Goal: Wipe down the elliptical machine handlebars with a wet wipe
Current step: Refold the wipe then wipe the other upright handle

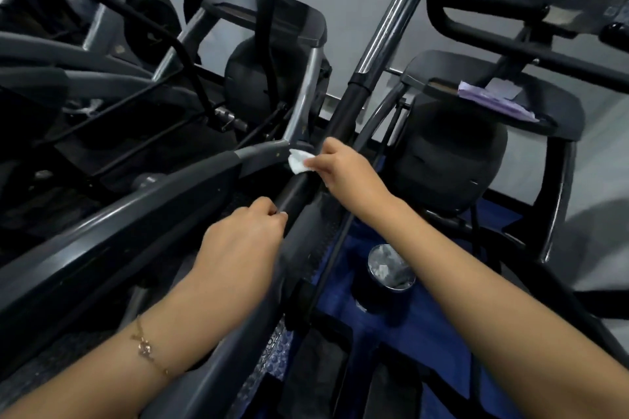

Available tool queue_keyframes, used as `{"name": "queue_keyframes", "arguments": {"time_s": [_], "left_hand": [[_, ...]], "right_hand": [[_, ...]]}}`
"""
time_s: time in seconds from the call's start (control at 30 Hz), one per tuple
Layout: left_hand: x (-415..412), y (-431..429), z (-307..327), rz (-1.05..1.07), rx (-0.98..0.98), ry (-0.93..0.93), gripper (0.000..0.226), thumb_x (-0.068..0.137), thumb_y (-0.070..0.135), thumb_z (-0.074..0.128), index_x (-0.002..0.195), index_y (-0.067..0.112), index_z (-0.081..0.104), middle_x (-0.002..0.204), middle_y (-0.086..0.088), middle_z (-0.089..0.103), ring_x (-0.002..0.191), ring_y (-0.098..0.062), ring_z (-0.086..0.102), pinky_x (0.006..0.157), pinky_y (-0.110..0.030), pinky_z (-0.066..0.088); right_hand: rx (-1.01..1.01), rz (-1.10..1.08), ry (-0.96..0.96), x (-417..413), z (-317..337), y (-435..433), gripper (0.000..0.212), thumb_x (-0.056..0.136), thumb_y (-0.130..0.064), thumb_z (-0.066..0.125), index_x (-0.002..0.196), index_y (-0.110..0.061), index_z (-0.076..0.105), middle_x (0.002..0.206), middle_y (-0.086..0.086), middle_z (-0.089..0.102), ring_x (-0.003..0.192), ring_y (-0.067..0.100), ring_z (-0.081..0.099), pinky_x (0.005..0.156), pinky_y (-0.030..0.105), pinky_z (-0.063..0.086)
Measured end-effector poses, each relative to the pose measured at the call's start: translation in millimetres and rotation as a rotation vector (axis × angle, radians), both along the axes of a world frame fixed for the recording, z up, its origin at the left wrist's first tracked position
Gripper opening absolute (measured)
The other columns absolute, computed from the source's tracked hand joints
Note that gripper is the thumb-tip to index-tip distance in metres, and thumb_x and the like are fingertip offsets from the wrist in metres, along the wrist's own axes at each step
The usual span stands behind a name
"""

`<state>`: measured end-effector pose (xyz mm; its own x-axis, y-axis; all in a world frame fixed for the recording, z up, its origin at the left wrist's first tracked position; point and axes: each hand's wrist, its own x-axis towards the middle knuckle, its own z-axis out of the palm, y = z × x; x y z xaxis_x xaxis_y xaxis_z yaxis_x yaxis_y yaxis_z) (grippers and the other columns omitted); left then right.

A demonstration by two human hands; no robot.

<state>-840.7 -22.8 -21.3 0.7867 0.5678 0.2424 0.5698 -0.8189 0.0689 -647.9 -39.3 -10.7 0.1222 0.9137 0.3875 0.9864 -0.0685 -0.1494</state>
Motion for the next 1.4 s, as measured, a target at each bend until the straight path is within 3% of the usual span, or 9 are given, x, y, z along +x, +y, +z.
{"name": "queue_keyframes", "arguments": {"time_s": [0.07, 0.2, 0.33, 0.43, 0.63, 0.8, 0.93, 1.1, 1.4], "left_hand": [[-10, -7, -1, 0.090, -0.050, 0.000, 0.026, 0.078, 0.023, 0.072, 0.103, 0.017, 0.068, 0.103, 0.001, 0.062, 0.084, -0.023, 0.065, 0.058, -0.036, 0.056], [-24, -20, 0, 0.105, -0.008, 0.089, 0.040, 0.046, 0.011, 0.091, 0.081, 0.014, 0.073, 0.080, 0.000, 0.064, 0.060, -0.022, 0.063, 0.035, -0.030, 0.049], [-20, -19, 5, 0.138, -0.070, 0.026, 0.028, 0.093, 0.026, 0.052, 0.119, 0.020, 0.060, 0.119, 0.005, 0.053, 0.104, -0.021, 0.057, 0.080, -0.038, 0.052], [-33, -22, 7, 0.130, -0.090, -0.002, 0.033, 0.093, 0.034, 0.049, 0.124, 0.027, 0.055, 0.125, 0.011, 0.049, 0.111, -0.015, 0.054, 0.085, -0.034, 0.051], [-65, -37, 10, 0.105, -0.112, 0.012, 0.027, 0.074, 0.027, 0.077, 0.099, 0.017, 0.071, 0.096, 0.002, 0.064, 0.079, -0.021, 0.065, 0.050, -0.036, 0.055], [-65, -35, 7, 0.104, -0.061, 0.039, 0.030, 0.096, 0.034, 0.046, 0.123, 0.025, 0.053, 0.122, 0.007, 0.048, 0.109, -0.016, 0.053, 0.076, -0.030, 0.050], [-68, -33, 0, 0.064, -0.034, -0.098, 0.021, 0.088, 0.025, 0.061, 0.107, 0.016, 0.065, 0.108, 0.001, 0.058, 0.094, -0.023, 0.061, 0.064, -0.035, 0.054], [-72, -28, -5, 0.001, 0.013, -0.053, 0.029, 0.048, 0.024, 0.092, 0.067, 0.016, 0.071, 0.069, 0.003, 0.064, 0.051, -0.017, 0.062, 0.031, -0.025, 0.042], [-78, -30, -15, -0.018, 0.031, -0.081, 0.037, 0.034, 0.019, 0.094, 0.062, 0.020, 0.069, 0.066, 0.006, 0.064, 0.048, -0.012, 0.061, 0.031, -0.022, 0.041]], "right_hand": [[-0.019, 0.118, 0.022, -20, -8, -15, 0.021, 0.080, -0.003, 0.059, 0.097, -0.007, 0.071, 0.080, 0.015, 0.056, 0.071, 0.031, 0.057, 0.058, 0.031, 0.041], [-0.046, 0.138, 0.089, -22, -11, -25, 0.020, 0.083, -0.005, 0.059, 0.098, -0.008, 0.071, 0.081, 0.014, 0.055, 0.072, 0.031, 0.058, 0.059, 0.035, 0.047], [0.124, -0.002, 0.076, -28, -13, -14, 0.020, 0.080, 0.002, 0.058, 0.093, -0.006, 0.073, 0.077, 0.014, 0.051, 0.072, 0.033, 0.058, 0.060, 0.029, 0.043], [0.062, 0.178, 0.142, -71, -25, -52, 0.031, 0.085, -0.018, 0.043, 0.097, -0.008, 0.070, 0.077, 0.010, 0.052, 0.068, 0.020, 0.049, 0.059, 0.024, 0.040], [0.056, -0.085, 0.140, -38, 0, -23, 0.019, 0.087, -0.009, 0.056, 0.096, -0.002, 0.072, 0.084, 0.022, 0.055, 0.074, 0.035, 0.059, 0.064, 0.035, 0.046], [-0.064, 0.172, 0.128, -87, -11, -46, 0.020, 0.076, 0.004, 0.062, 0.089, -0.005, 0.073, 0.080, 0.013, 0.058, 0.070, 0.025, 0.058, 0.060, 0.027, 0.045], [-0.094, -0.008, 0.071, -58, 5, -20, 0.023, 0.090, -0.003, 0.051, 0.105, -0.007, 0.069, 0.101, 0.015, 0.057, 0.092, 0.028, 0.057, 0.072, 0.024, 0.038], [-0.106, 0.213, 0.061, -96, -6, -50, 0.020, 0.078, 0.000, 0.057, 0.092, -0.007, 0.070, 0.083, 0.011, 0.057, 0.069, 0.025, 0.059, 0.060, 0.029, 0.047], [-0.074, 0.192, 0.029, -98, -4, -45, 0.020, 0.074, 0.003, 0.059, 0.087, -0.006, 0.071, 0.079, 0.012, 0.058, 0.067, 0.025, 0.059, 0.059, 0.030, 0.047]]}}
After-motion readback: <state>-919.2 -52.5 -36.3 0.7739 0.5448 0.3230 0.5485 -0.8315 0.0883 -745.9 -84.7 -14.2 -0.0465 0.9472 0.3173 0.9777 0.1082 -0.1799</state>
